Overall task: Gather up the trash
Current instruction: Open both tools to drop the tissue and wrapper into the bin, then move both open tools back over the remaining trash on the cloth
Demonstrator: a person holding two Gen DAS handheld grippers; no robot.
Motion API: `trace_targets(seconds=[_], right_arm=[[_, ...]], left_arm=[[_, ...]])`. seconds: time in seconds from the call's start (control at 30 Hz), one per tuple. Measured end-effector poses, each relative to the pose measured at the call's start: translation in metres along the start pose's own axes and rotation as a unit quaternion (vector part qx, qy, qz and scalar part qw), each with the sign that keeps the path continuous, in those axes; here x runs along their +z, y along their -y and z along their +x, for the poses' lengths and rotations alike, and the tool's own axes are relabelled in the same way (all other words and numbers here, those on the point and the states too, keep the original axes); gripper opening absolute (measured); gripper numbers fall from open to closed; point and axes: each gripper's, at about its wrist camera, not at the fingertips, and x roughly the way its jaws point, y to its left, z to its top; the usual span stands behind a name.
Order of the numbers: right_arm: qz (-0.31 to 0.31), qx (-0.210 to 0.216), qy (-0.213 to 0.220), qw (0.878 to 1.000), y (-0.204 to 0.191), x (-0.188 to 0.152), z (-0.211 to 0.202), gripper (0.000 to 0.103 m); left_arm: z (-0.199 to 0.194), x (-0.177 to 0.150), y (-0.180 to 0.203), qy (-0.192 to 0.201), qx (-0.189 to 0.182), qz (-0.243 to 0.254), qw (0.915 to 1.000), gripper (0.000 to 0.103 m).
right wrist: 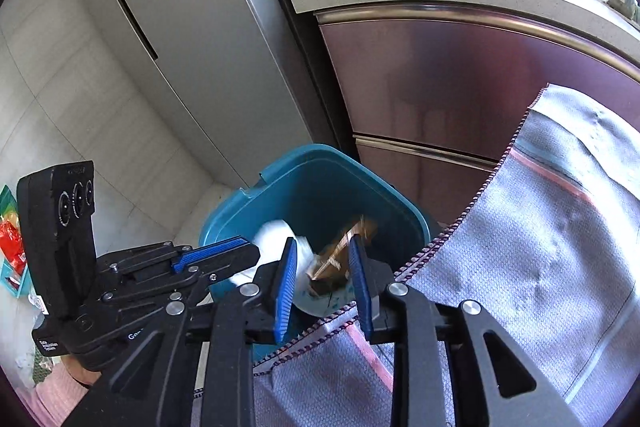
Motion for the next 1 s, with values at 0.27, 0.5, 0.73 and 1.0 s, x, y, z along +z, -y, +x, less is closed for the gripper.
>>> trace_targets(seconds=[0.27,0.5,0.73,1.0], right_arm=[[-0.001,0.019,0.036,0.999,0.005,-0.016,-0.042,0.028],[-0.008,0.02,0.096,0.995,0.011,-0.046,-0.12,0.034],[0.021,-0.016,0.143,0.989,0.042,-0.086,-0.191,0.037],[0.081,-0.084,0.181,0.977,0.083,-0.133,-0.243,0.044]], left_arm=[[-0.018,-0.004,0.018,0.026,-0.004,0.011,0.9996,0.02],[-0.055,-0.009,0.082,0.082,-0.071,0.074,0.9913,0.036],[-0.061,-0.02,0.155,0.079,-0.163,0.127,0.9752,0.046],[-0.03,-0.044,0.222,0.026,-0.208,0.166,0.9636,0.053]])
